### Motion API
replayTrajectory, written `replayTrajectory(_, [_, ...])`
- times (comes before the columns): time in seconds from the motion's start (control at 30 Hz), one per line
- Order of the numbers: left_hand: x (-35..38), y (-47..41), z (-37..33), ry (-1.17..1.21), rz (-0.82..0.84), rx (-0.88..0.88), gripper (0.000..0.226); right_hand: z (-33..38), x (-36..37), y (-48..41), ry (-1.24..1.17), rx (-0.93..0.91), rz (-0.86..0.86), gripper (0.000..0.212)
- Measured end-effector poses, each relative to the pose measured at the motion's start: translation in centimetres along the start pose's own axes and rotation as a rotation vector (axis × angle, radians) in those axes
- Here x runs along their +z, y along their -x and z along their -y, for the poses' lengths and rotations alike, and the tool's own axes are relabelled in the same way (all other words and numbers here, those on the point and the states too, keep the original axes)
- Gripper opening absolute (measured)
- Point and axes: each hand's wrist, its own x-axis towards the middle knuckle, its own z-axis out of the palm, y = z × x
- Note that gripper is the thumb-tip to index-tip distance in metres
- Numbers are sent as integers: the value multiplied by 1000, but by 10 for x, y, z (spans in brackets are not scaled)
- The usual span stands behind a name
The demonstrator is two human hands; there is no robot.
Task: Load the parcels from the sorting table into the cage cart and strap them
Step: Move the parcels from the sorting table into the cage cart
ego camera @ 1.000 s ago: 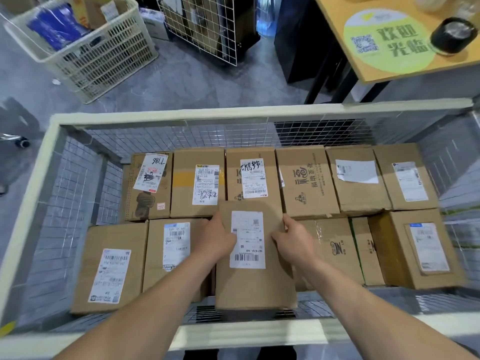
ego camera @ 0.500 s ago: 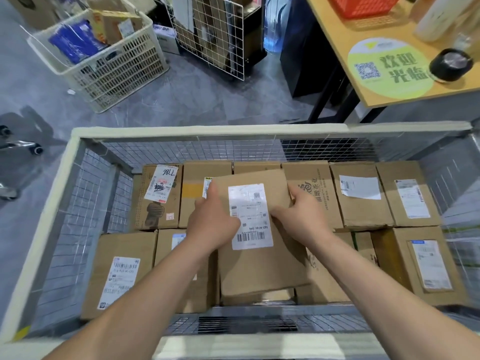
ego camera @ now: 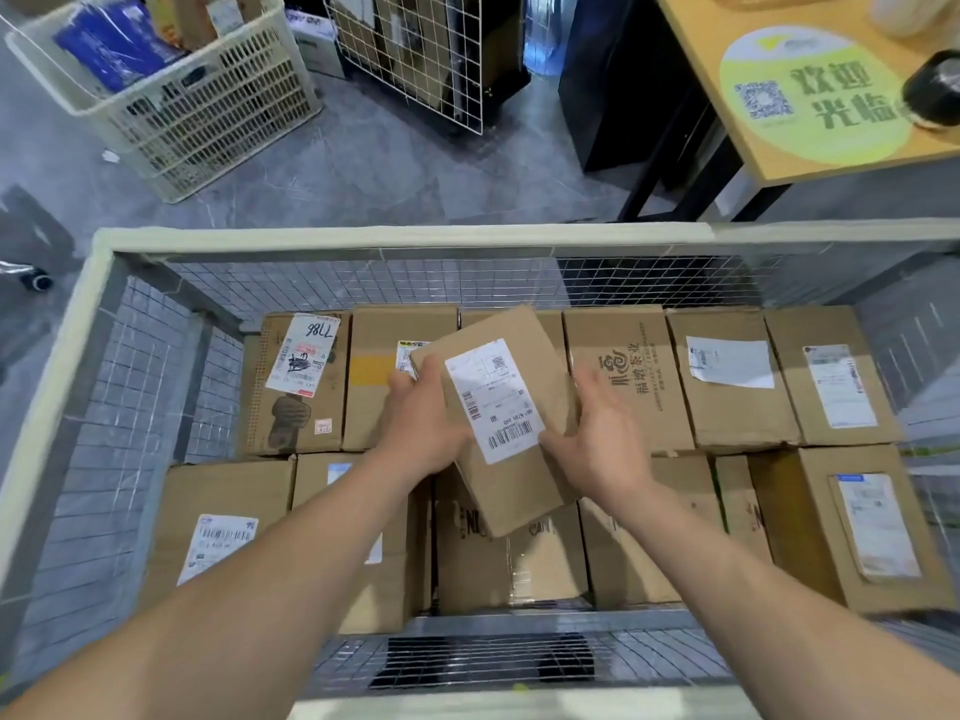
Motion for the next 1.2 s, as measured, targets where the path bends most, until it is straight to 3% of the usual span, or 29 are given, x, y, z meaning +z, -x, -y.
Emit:
replayTrajectory(0.1, [-12, -16, -3, -218, -35, 126, 102, -18, 7, 16, -65, 253, 4, 106])
replayTrajectory(0.17, [-19, -28, -5, -288, 47, 194, 118, -27, 11, 25, -244, 381, 40, 106])
replayTrajectory(0.27, [-22, -35, -9, -340, 123, 220, 122, -30, 21, 32, -541, 492, 17, 98])
replayTrajectory(0.43, [-28, -11, -16, -243, -6, 120, 100, -18, 5, 32, -542, 423, -176, 98])
replayTrajectory(0.6, [-21, 40, -15, -139, 8, 15, 72, -22, -18, 41, -408, 333, -265, 94])
replayTrajectory(0.83, [28, 90, 9, 57, 112, -141, 67, -45, -17, 70, -217, 256, -99, 84])
replayTrajectory(1.2, [82, 76, 56, -1, 189, -209, 55, -83, 46, 60, -164, 242, 98, 87])
